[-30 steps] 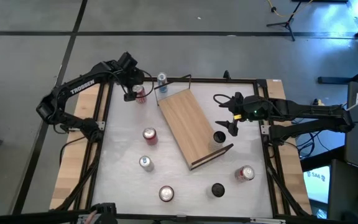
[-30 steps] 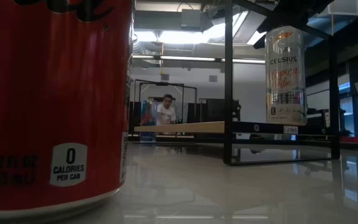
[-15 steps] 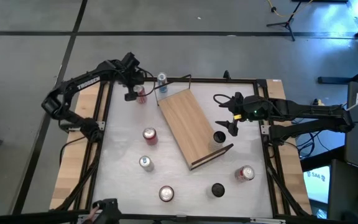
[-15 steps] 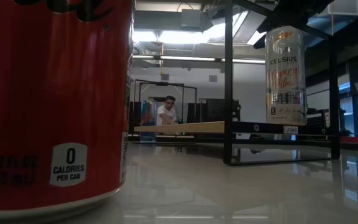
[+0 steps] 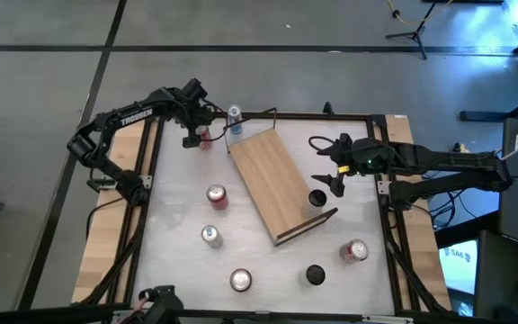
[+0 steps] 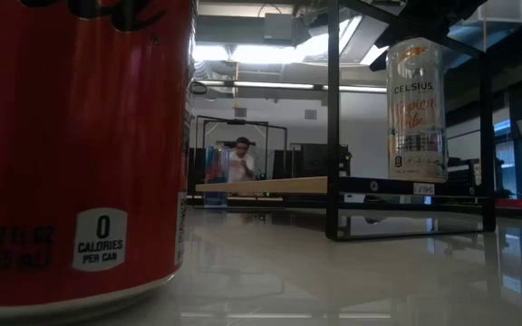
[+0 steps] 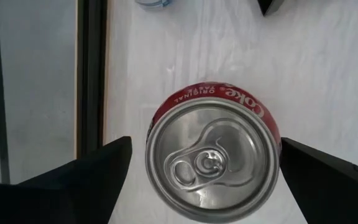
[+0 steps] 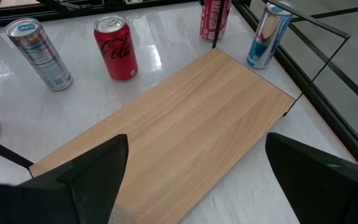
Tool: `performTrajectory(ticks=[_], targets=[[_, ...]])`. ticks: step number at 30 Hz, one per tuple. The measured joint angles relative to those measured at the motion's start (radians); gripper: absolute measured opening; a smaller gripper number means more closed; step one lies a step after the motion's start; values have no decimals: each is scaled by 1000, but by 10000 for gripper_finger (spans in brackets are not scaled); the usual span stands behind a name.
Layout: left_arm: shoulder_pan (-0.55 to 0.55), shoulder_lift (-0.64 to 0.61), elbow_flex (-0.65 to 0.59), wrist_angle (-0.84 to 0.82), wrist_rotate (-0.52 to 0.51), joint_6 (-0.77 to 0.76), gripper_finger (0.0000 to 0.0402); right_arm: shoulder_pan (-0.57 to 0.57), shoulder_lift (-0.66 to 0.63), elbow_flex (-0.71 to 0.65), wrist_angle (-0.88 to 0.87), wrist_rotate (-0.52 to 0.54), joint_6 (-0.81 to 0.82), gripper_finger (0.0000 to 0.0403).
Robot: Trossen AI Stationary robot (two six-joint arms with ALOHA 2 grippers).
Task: Place canned beverage on shelf
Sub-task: Put the top red white soda can on the shelf
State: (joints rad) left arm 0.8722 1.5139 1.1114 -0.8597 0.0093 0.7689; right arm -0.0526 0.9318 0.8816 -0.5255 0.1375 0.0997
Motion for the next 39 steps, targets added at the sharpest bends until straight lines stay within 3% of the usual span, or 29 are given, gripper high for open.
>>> performTrajectory(ticks=[8, 26, 39], targets=[[0, 0, 0, -5, 10, 0, 382, 0, 0, 0, 0, 0, 0, 374], [-11, 4, 0, -9, 11, -12, 289, 0, 0, 0, 0, 0, 0, 374], [-25, -1, 1, -60, -14, -133, 282, 0, 0, 0, 0, 0, 0, 374]])
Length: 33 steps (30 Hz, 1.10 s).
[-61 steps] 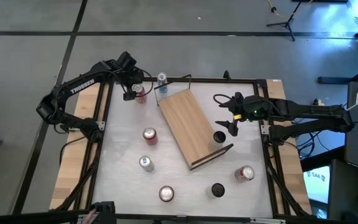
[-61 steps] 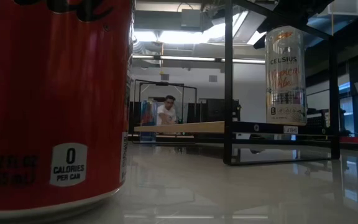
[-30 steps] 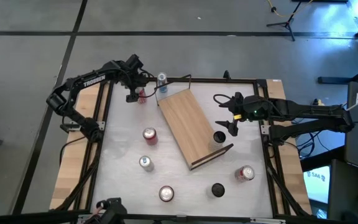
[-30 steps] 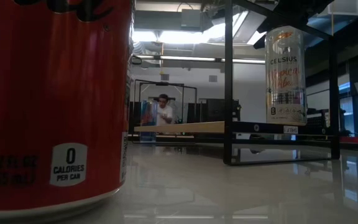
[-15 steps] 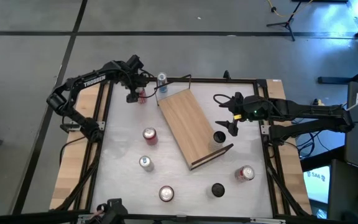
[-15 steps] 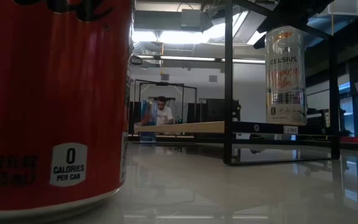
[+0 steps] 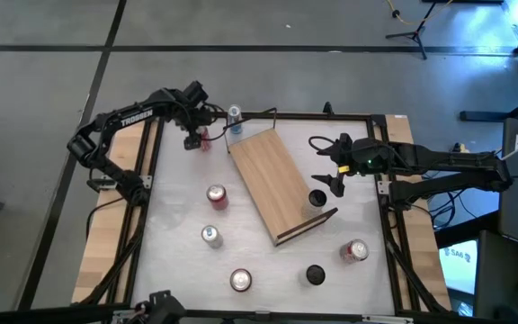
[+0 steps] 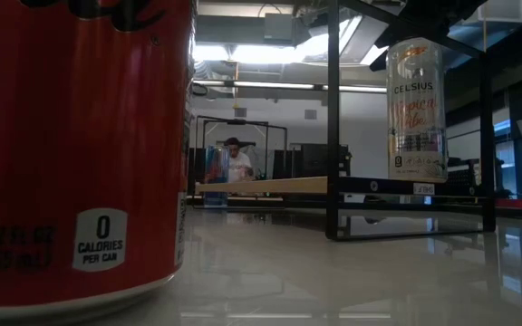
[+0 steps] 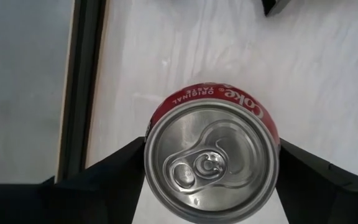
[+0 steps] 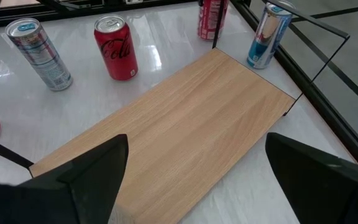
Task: Place canned beverage on shelf
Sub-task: Put the top red white soda can on the shelf
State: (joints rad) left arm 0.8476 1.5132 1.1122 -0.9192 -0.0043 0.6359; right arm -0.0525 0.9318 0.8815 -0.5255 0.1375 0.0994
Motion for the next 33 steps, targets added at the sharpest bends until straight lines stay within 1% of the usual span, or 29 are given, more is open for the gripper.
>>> performTrajectory(ticks=[5, 13, 25, 33], targets=[[-25, -33, -3, -48, -17, -33, 282, 0, 0, 0, 0, 0, 0, 374], [-60, -131, -3, -98, -26, -97, 281, 0, 0, 0, 0, 0, 0, 374], [-145, -253, -2, -120, -3, -214, 281, 0, 0, 0, 1, 0, 0, 374], [-209, -303, -2, -122, -4, -282, 281, 0, 0, 0, 1, 0, 0, 374]])
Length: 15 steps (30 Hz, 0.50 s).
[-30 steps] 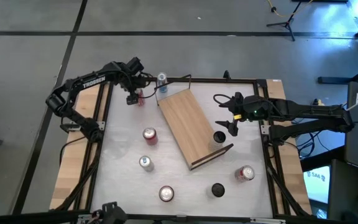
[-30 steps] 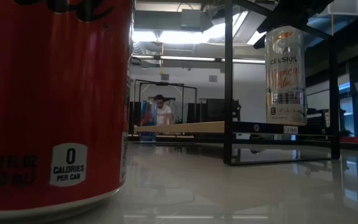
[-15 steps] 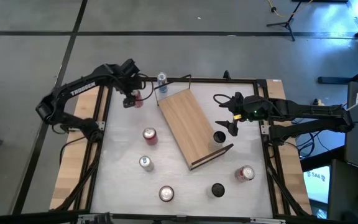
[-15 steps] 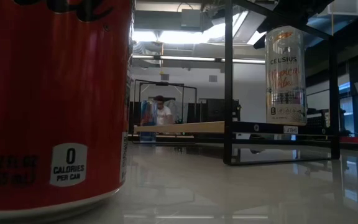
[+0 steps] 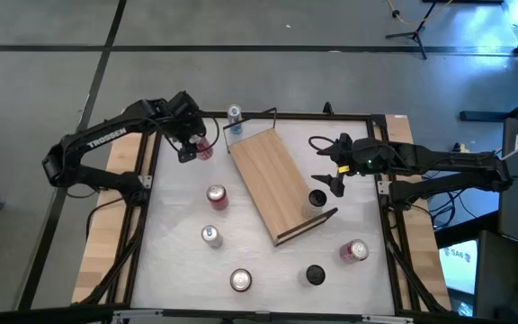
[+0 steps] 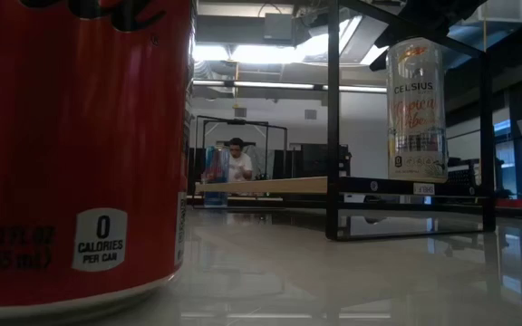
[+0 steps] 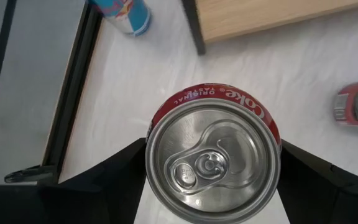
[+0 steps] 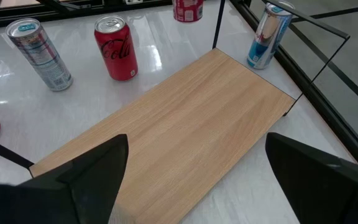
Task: Place canned beverage on shelf
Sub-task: Put the top red white soda can on the shelf
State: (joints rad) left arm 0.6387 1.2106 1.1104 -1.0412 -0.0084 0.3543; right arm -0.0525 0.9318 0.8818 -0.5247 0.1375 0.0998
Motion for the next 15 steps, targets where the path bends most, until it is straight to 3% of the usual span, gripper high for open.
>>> performTrajectory(ticks=[6, 15], targets=[[-42, -2, 59, -36, -1, -16, 281, 0, 2, 0, 0, 0, 0, 374], [-91, -1, 261, -53, -3, -68, 281, 0, 2, 0, 0, 0, 0, 374]])
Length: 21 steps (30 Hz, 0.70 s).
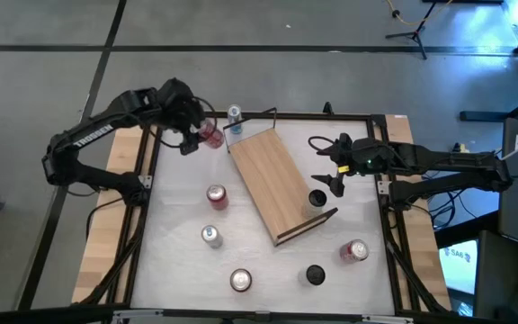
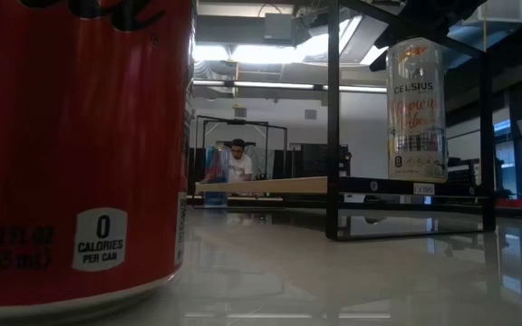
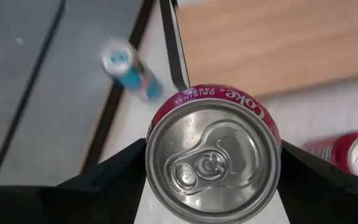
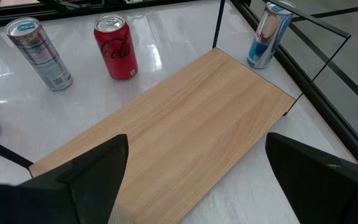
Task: Place canned beverage on shelf
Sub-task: Put the top red white soda can on the shelf
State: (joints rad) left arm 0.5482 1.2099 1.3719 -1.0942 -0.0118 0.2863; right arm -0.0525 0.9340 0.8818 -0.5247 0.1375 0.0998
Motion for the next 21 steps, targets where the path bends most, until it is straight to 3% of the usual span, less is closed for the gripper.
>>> performTrajectory(ticks=[12, 21], targets=[[-77, 25, 160, 38, 4, -59, 281, 0, 0, 0, 1, 0, 0, 374], [-106, 226, 271, 65, 38, -38, 281, 0, 0, 0, 1, 0, 0, 374]])
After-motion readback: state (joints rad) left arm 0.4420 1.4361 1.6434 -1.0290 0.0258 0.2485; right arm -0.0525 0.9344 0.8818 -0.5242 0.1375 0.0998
